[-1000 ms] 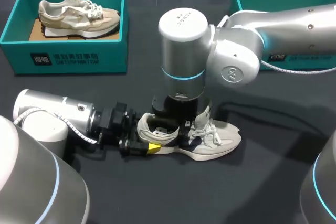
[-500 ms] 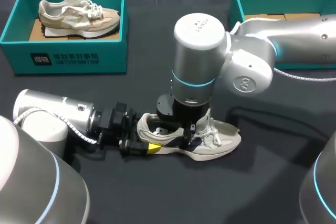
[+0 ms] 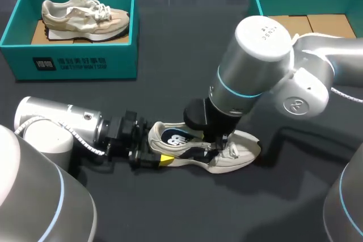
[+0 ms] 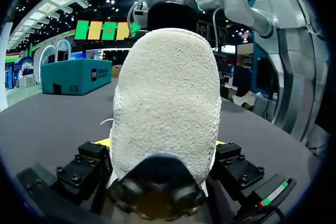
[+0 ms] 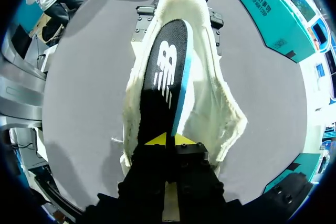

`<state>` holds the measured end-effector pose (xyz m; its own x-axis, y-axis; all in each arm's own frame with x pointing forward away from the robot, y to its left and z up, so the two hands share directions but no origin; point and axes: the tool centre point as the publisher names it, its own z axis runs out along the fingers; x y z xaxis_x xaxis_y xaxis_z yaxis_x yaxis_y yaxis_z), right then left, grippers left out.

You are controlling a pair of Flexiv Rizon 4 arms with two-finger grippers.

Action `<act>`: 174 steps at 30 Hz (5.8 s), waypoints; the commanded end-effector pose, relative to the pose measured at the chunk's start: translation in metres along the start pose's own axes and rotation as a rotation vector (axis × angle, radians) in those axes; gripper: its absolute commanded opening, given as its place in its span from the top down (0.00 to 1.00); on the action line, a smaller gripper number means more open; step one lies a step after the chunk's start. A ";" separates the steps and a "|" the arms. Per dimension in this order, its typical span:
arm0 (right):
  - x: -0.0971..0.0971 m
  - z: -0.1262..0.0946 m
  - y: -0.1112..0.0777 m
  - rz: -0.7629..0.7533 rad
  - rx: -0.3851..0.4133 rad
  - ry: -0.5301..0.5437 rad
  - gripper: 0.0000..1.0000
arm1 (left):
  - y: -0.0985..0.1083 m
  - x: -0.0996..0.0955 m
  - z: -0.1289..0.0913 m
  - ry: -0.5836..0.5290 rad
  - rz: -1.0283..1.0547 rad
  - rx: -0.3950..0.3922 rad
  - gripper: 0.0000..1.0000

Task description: Take the shoe out of the shoebox, open the shoe tongue, remove and reinsert the insole, then place the shoe into the shoebox

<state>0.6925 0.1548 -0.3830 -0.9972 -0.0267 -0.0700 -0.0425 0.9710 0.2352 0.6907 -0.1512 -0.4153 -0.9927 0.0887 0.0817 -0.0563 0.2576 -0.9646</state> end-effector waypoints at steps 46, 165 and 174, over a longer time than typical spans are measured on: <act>-0.024 -0.041 0.034 -0.310 -0.099 0.076 1.00 | 0.002 -0.001 0.000 -0.001 -0.001 -0.001 1.00; -0.014 -0.060 0.120 0.085 -0.465 0.304 1.00 | 0.002 -0.001 0.000 -0.001 -0.001 -0.001 1.00; -0.012 -0.067 0.125 0.067 -0.467 0.291 1.00 | 0.002 -0.001 0.000 -0.001 -0.001 -0.001 1.00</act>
<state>0.6965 0.2621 -0.2880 -0.9712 -0.0986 0.2168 0.0645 0.7674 0.6379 0.6918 -0.1500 -0.4155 -0.9928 0.0873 0.0818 -0.0568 0.2576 -0.9646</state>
